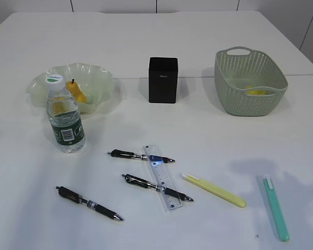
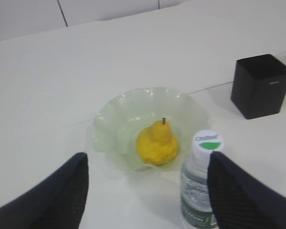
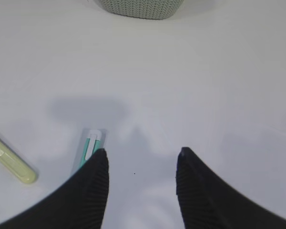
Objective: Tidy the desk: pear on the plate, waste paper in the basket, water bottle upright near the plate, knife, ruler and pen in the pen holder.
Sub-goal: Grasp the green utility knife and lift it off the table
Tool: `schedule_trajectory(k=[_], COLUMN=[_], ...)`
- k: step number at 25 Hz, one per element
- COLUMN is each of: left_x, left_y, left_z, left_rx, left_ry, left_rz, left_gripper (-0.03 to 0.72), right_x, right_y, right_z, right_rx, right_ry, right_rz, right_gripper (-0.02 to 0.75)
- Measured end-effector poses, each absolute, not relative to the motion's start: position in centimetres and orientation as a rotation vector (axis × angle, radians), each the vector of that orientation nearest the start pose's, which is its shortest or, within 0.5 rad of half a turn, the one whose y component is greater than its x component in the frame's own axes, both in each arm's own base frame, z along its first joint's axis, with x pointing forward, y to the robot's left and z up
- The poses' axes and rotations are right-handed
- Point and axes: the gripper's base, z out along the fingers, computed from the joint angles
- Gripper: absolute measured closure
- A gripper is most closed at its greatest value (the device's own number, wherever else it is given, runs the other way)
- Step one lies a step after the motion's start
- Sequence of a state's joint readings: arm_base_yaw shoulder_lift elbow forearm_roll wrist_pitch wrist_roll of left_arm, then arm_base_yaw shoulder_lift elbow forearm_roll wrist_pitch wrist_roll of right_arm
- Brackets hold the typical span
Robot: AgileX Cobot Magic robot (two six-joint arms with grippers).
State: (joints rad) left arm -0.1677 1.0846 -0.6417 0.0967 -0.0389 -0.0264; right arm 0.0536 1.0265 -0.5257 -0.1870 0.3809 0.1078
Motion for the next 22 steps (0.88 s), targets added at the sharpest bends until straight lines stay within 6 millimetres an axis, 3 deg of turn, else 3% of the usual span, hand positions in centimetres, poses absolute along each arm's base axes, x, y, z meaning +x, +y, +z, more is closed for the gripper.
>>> schedule_trajectory(k=[9, 22], left_x=[22.7, 21.8], left_y=[0.3, 0.6], left_z=[28.7, 28.7], left_rx=[0.073, 0.056], left_ry=[1.992, 2.049], left_rz=[0.071, 0.087], left_gripper=[0.143, 0.239], right_x=[18.9, 18.1], right_y=[0.4, 0.5], right_z=[23.9, 23.2], right_rx=[-0.107, -0.036], right_ry=[2.356, 2.479], right_rz=[-0.088, -0.044], right_gripper=[0.388, 0.389])
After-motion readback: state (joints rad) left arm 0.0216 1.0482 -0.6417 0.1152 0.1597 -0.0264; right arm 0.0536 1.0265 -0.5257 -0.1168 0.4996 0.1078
